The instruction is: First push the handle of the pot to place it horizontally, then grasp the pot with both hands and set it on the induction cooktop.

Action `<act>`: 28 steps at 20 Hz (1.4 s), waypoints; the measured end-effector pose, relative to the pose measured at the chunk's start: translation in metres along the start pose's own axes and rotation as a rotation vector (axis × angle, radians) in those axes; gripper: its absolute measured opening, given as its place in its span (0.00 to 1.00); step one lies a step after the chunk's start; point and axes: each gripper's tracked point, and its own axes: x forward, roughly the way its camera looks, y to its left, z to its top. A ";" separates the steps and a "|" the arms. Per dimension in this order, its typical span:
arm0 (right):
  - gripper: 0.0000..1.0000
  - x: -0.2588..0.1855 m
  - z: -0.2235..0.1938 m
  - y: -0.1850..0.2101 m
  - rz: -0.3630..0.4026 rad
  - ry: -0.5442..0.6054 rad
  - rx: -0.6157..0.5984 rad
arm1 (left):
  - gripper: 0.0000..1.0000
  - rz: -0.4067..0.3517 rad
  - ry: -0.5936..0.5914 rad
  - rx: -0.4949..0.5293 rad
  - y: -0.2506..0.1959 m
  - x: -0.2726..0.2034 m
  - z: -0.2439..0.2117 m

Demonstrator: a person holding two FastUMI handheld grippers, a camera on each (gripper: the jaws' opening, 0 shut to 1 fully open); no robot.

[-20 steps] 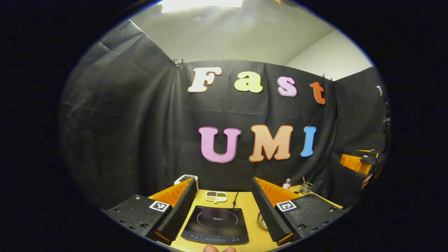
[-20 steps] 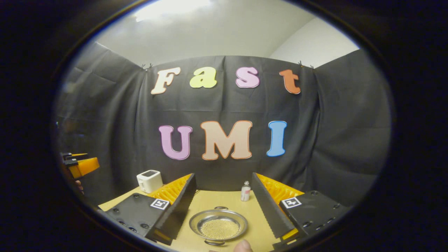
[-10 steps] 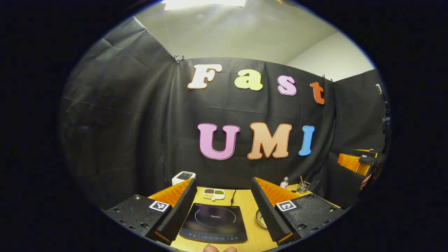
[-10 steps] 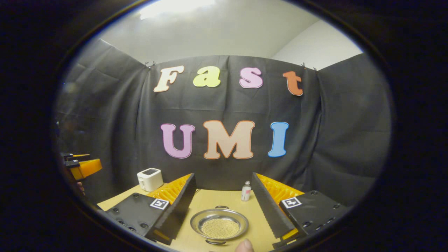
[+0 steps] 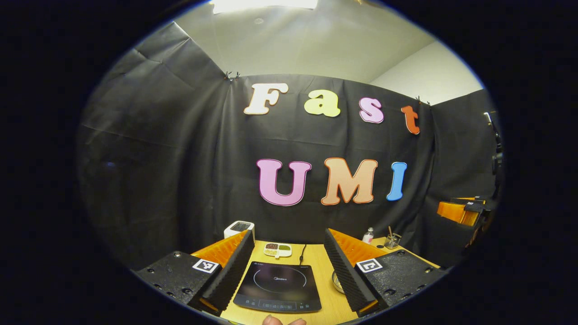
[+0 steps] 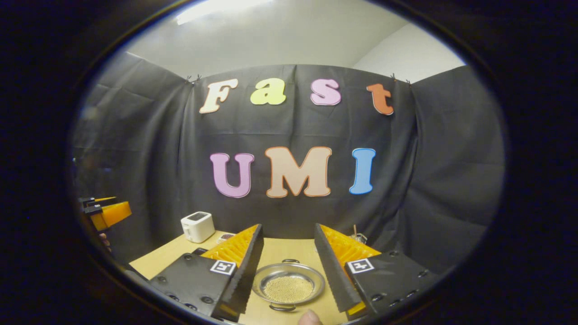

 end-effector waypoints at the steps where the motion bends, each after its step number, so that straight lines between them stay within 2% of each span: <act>1: 0.56 -0.002 0.001 -0.002 -0.008 -0.002 0.000 | 0.92 0.001 -0.005 0.005 0.001 0.000 0.002; 3: 0.29 -0.001 0.000 -0.002 -0.017 0.003 0.002 | 0.95 0.003 -0.007 0.009 0.004 -0.001 0.003; 6: 0.22 0.003 -0.014 0.004 -0.002 0.036 0.003 | 0.92 0.000 -0.004 0.003 0.003 -0.003 0.002; 7: 0.13 0.004 -0.019 0.002 -0.005 0.051 0.000 | 0.95 -0.003 -0.001 0.002 0.002 -0.003 0.001; 8: 0.11 0.004 -0.024 -0.001 -0.015 0.069 -0.009 | 0.92 -0.004 0.001 0.001 0.002 -0.004 0.001; 9: 0.01 0.007 -0.033 0.002 0.001 0.098 -0.005 | 0.92 0.000 0.004 0.000 0.002 -0.003 -0.001; 12: 0.03 0.021 -0.078 0.016 0.074 0.220 0.018 | 0.92 0.030 0.011 -0.012 0.003 -0.001 -0.002; 17: 0.03 0.045 -0.124 0.021 0.191 0.336 0.116 | 0.95 0.078 0.067 -0.011 -0.011 0.006 -0.021; 18: 0.03 0.052 -0.137 0.020 0.217 0.368 0.140 | 0.92 0.097 0.073 -0.003 -0.012 0.007 -0.021; 19: 0.00 0.057 -0.147 0.018 0.233 0.393 0.169 | 0.95 0.110 0.072 -0.008 -0.017 0.008 -0.020; 20: 0.00 0.062 -0.158 0.016 0.253 0.420 0.194 | 0.92 0.122 0.078 -0.015 -0.022 0.010 -0.021; 23: 0.03 0.075 -0.198 0.015 0.319 0.491 0.217 | 0.93 0.172 0.109 -0.016 -0.028 0.014 -0.032; 24: 0.00 0.078 -0.212 0.014 0.338 0.524 0.223 | 0.96 0.200 0.124 -0.006 -0.027 0.013 -0.035; 25: 0.00 0.079 -0.224 0.014 0.353 0.559 0.245 | 0.92 0.220 0.136 -0.001 -0.027 0.011 -0.038; 27: 0.03 0.082 -0.244 0.021 0.375 0.613 0.297 | 0.92 0.237 0.144 0.001 -0.031 0.010 -0.037; 28: 0.00 0.082 -0.258 0.022 0.378 0.643 0.303 | 0.92 0.253 0.160 0.007 -0.029 0.010 -0.042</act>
